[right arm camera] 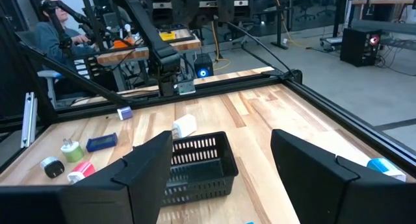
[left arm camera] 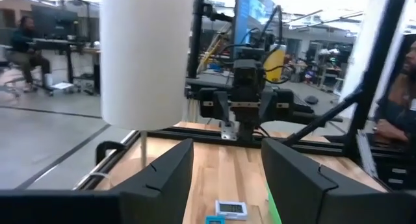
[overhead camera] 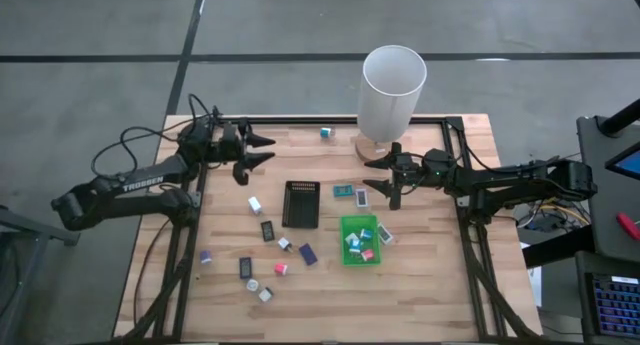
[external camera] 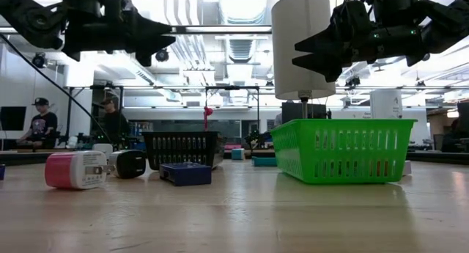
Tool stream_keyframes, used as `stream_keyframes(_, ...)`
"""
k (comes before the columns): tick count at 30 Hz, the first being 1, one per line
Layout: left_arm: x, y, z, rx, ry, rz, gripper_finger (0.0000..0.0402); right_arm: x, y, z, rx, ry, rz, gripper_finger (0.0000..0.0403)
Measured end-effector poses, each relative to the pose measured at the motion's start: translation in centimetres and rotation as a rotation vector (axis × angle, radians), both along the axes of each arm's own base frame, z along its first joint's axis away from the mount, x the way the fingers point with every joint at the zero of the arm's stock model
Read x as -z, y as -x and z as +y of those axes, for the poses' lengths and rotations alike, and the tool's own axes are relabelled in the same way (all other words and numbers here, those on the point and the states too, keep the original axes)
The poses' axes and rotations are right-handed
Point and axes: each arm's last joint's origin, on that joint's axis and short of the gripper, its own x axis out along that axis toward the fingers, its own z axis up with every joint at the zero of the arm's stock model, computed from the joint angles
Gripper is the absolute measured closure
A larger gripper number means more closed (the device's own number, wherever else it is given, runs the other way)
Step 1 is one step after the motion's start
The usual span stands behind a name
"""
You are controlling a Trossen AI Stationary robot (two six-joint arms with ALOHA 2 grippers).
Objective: Pick & Place Office items
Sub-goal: Adjust the white lamp
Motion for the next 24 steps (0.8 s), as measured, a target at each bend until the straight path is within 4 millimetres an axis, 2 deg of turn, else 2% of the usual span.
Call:
stream_keyframes(8,0.12,0.02,0.09,-0.023,0.224,-0.008,0.0211,-0.18,0.0,-0.03,0.001,0.035,-0.015,0.0139)
stream_keyframes(12,0.16,0.02,0.09,-0.023,0.229,-0.005,0.0211,-0.32,0.0,-0.06,0.005,0.086,-0.021,0.0135)
stream_keyframes(19,0.16,0.02,0.09,-0.025,0.193,-0.003,0.0211,-0.27,-0.03,-0.05,0.007,0.021,-0.026,0.0142)
stream_keyframes(24,0.17,0.02,0.09,-0.026,0.174,-0.002,0.0211,-0.27,-0.03,-0.06,0.007,0.036,-0.025,0.0147)
